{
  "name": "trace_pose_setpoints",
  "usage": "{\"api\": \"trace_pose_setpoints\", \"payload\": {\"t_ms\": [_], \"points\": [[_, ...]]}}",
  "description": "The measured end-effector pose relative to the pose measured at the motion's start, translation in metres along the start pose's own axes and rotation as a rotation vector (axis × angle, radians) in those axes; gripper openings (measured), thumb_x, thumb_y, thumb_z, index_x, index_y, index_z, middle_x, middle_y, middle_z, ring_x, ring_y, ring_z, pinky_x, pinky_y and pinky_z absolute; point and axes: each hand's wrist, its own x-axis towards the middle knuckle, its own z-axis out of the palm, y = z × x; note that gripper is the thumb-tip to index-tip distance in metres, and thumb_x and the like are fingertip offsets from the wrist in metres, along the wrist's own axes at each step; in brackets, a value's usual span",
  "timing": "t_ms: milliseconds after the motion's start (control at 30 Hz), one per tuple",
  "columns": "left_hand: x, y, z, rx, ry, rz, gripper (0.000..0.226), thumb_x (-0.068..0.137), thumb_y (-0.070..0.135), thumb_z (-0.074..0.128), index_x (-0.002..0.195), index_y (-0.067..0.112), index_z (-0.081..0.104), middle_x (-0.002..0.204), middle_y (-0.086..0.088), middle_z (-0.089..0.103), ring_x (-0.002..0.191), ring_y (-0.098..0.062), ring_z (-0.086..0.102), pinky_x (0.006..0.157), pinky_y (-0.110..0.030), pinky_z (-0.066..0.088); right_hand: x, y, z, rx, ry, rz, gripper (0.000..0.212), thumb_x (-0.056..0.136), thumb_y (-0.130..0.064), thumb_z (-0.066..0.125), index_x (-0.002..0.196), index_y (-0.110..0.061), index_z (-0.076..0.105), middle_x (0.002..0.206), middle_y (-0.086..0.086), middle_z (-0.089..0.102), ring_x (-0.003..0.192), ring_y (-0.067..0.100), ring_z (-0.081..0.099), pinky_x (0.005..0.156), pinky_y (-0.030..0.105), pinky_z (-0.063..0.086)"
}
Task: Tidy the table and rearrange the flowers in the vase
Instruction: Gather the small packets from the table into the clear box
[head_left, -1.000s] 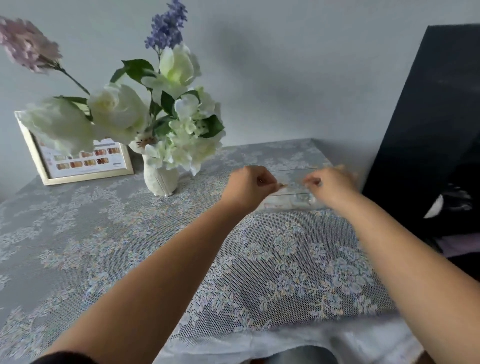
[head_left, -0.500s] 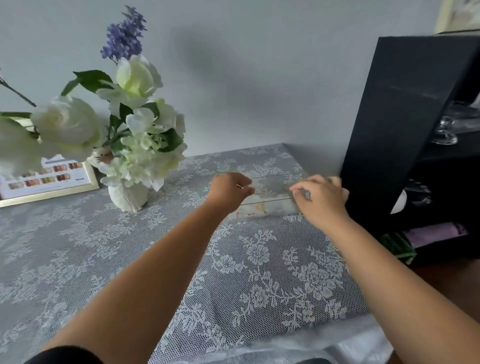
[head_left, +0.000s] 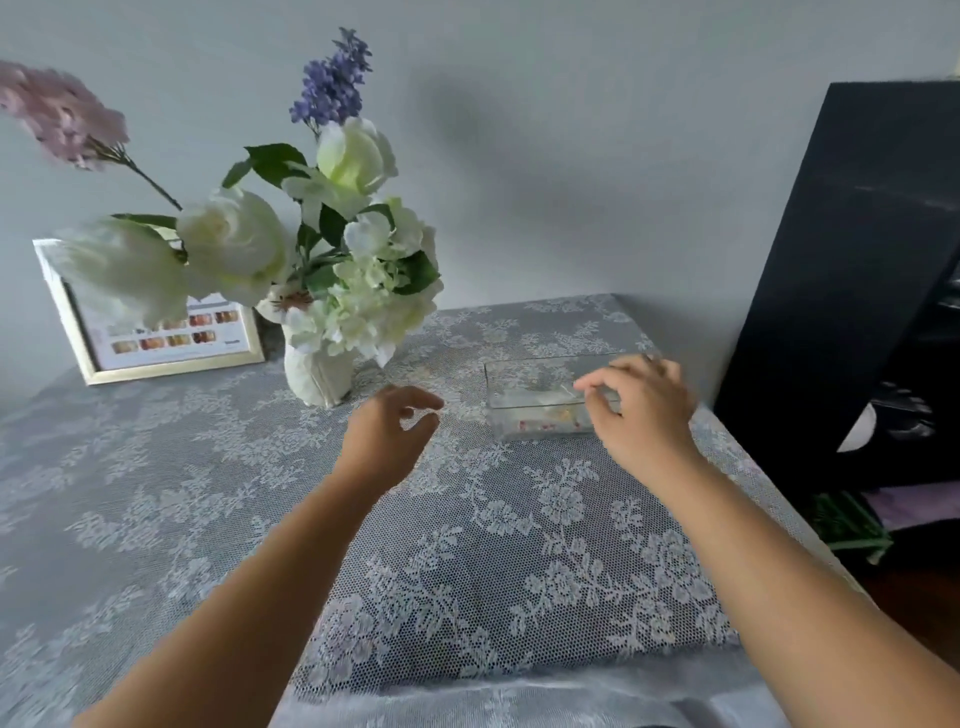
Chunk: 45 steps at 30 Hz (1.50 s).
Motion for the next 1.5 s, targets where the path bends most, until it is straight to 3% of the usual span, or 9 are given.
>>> {"api": "trace_pose_setpoints", "payload": {"t_ms": [167,267,333,433,567,733,900,1167,1500], "points": [[-0.027,-0.053,-0.047,0.003,0.091,-0.164,0.016,0.084,0.022,0.071,0.092,0.036,0.068,0.092,0.017,0.068,0.083,-0.002,0.064,0.068,-0.023,0.050,-0.002,-0.049,0.025,0.087,-0.085,-0.143,0.014,0.086,-0.029,0.059,0.092,-0.035,0.071,0.101,-0.010,0.061,0.103,0.025,0.044,0.074,0.031,0.022],[-0.040,-0.079,-0.067,-0.004,0.127,-0.259,0.017,0.084,0.024,0.071,0.090,0.039,0.065,0.088,0.018,0.068,0.085,-0.008,0.067,0.073,-0.033,0.056,-0.005,-0.079,0.043,0.162,-0.169,-0.245,0.015,0.087,-0.028,0.060,0.095,-0.031,0.071,0.100,-0.008,0.061,0.101,0.023,0.046,0.078,0.031,0.026],[-0.047,-0.094,-0.077,0.033,0.117,-0.272,0.015,0.085,0.026,0.071,0.095,0.037,0.065,0.093,0.015,0.069,0.089,-0.011,0.067,0.078,-0.035,0.056,-0.006,-0.097,0.056,0.229,-0.229,-0.295,0.016,0.087,-0.026,0.060,0.098,-0.028,0.071,0.100,-0.004,0.062,0.100,0.022,0.047,0.083,0.032,0.031],[-0.053,-0.114,-0.086,0.134,0.000,-0.229,0.025,0.090,0.037,0.063,0.114,0.028,0.064,0.118,0.005,0.066,0.088,-0.013,0.062,0.088,-0.036,0.052,-0.007,-0.120,0.082,0.271,-0.341,-0.346,0.019,0.089,-0.026,0.057,0.103,-0.026,0.069,0.104,-0.001,0.059,0.104,0.021,0.045,0.088,0.032,0.032],[-0.053,-0.130,-0.097,0.314,-0.182,-0.162,0.043,0.094,0.055,0.046,0.132,0.036,0.051,0.142,0.005,0.050,0.128,-0.020,0.047,0.110,-0.047,0.035,-0.002,-0.144,0.119,0.200,-0.498,-0.334,0.024,0.090,-0.033,0.053,0.113,-0.033,0.061,0.113,-0.004,0.052,0.111,0.019,0.039,0.091,0.032,0.033],[-0.043,-0.153,-0.103,0.458,-0.364,-0.041,0.062,0.091,0.067,0.025,0.146,0.040,0.031,0.157,0.017,0.025,0.146,-0.012,0.019,0.120,-0.048,0.012,0.001,-0.162,0.161,0.117,-0.528,-0.282,0.030,0.088,-0.039,0.054,0.117,-0.036,0.056,0.119,-0.004,0.048,0.113,0.020,0.039,0.085,0.030,0.031],[-0.044,-0.170,-0.101,0.438,-0.391,0.004,0.072,0.086,0.076,0.011,0.150,0.044,0.013,0.159,0.021,0.009,0.148,-0.008,0.005,0.121,-0.048,0.005,-0.006,-0.153,0.177,0.019,-0.518,-0.309,0.039,0.087,-0.049,0.046,0.125,-0.040,0.052,0.140,-0.004,0.042,0.126,0.023,0.034,0.104,0.037,0.024],[-0.047,-0.180,-0.093,0.425,-0.370,0.015,0.073,0.085,0.078,0.008,0.151,0.046,0.009,0.160,0.023,0.003,0.148,-0.007,-0.001,0.117,-0.036,-0.008,-0.007,-0.150,0.177,-0.039,-0.582,-0.307,0.047,0.087,-0.056,0.033,0.132,-0.047,0.043,0.146,-0.013,0.033,0.134,0.016,0.026,0.109,0.041,0.024],[-0.048,-0.180,-0.092,0.419,-0.333,0.029,0.072,0.085,0.078,0.011,0.150,0.046,0.012,0.159,0.023,0.011,0.148,-0.007,0.005,0.118,-0.038,-0.004,-0.010,-0.156,0.169,-0.044,-0.600,-0.297,0.049,0.085,-0.058,0.030,0.131,-0.048,0.042,0.143,-0.015,0.035,0.132,0.014,0.029,0.105,0.034,0.023]]}}
